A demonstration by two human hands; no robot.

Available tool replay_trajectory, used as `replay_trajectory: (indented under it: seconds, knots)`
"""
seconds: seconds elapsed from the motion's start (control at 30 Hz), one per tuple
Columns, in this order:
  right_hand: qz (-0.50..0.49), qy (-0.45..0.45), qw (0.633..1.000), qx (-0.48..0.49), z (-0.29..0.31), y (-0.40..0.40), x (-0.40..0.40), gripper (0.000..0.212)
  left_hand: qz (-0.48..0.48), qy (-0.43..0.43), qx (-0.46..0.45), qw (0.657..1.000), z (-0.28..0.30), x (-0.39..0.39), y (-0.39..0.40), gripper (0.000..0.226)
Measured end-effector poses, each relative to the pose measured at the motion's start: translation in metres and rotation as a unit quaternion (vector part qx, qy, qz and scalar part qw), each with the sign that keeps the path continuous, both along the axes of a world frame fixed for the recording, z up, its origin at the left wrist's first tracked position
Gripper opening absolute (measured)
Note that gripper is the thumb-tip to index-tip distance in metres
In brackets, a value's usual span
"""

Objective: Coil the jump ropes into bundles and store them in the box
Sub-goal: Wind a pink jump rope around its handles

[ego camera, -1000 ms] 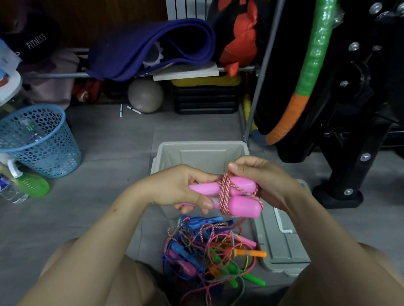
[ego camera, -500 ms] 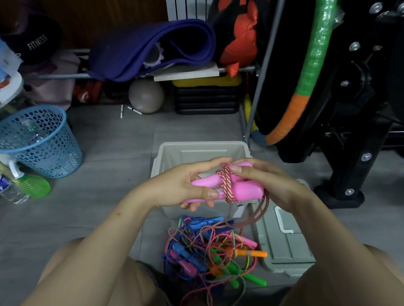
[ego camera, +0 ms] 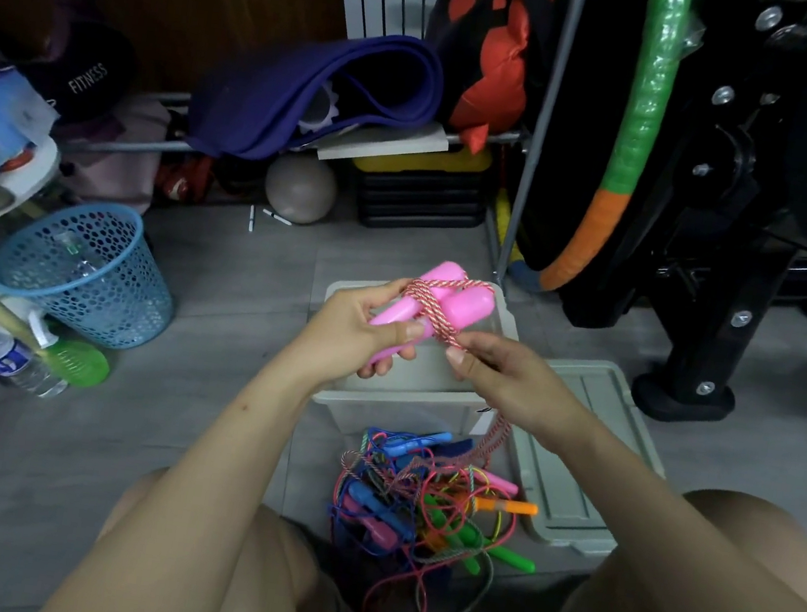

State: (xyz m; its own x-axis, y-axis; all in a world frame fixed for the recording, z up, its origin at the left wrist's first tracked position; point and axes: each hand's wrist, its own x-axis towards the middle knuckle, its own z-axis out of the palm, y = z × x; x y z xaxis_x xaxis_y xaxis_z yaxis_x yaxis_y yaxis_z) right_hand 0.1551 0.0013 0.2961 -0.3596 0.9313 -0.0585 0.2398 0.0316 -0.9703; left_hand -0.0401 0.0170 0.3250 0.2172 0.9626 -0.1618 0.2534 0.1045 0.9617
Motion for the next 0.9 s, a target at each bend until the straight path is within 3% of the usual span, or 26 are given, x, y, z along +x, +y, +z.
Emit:
replay_trajectory:
  seconds: [0.13, 0.23, 0.3, 0.47, 0.53, 0.63, 0.77, 0.83, 0.9]
  knots:
    - [-0.037, -0.173, 0.977, 0.12, -0.011, 0.004, 0.003, 0.02, 0.038, 0.018, 0.005, 0.999, 0.0, -0.001, 0.001, 0.034]
    - [-0.05, -0.258, 0.938, 0.224, -0.011, -0.002, 0.002, 0.039, 0.04, 0.046, 0.012, 0.998, 0.0, -0.002, 0.001, 0.04]
    - [-0.045, -0.28, 0.908, 0.309, -0.009, -0.005, -0.001, 0.046, 0.027, 0.066, 0.023, 0.997, 0.001, 0.002, 0.0, 0.044]
    - [-0.043, -0.274, 0.864, 0.421, -0.004, -0.004, -0.003, 0.035, -0.083, 0.103, 0.014, 0.991, 0.002, 0.011, -0.008, 0.043]
    - [-0.055, -0.277, 0.858, 0.429, -0.002, -0.002, -0.001, 0.035, -0.118, 0.115, 0.006, 0.986, -0.001, 0.016, -0.01, 0.051]
    - [-0.084, -0.269, 0.868, 0.409, 0.002, 0.004, 0.004, 0.039, -0.151, 0.136, 0.002, 0.979, -0.001, 0.018, -0.011, 0.039]
    - [-0.107, -0.252, 0.899, 0.342, 0.006, 0.007, 0.008, 0.041, -0.173, 0.135, -0.003, 0.976, 0.003, 0.019, -0.013, 0.042]
    - [-0.107, -0.237, 0.925, 0.278, 0.01, 0.008, 0.008, 0.031, -0.202, 0.158, 0.008, 0.966, 0.004, 0.02, -0.014, 0.035]
    - [-0.091, -0.195, 0.957, 0.193, 0.015, 0.01, 0.01, 0.033, -0.218, 0.178, 0.012, 0.959, 0.004, 0.021, -0.016, 0.024]
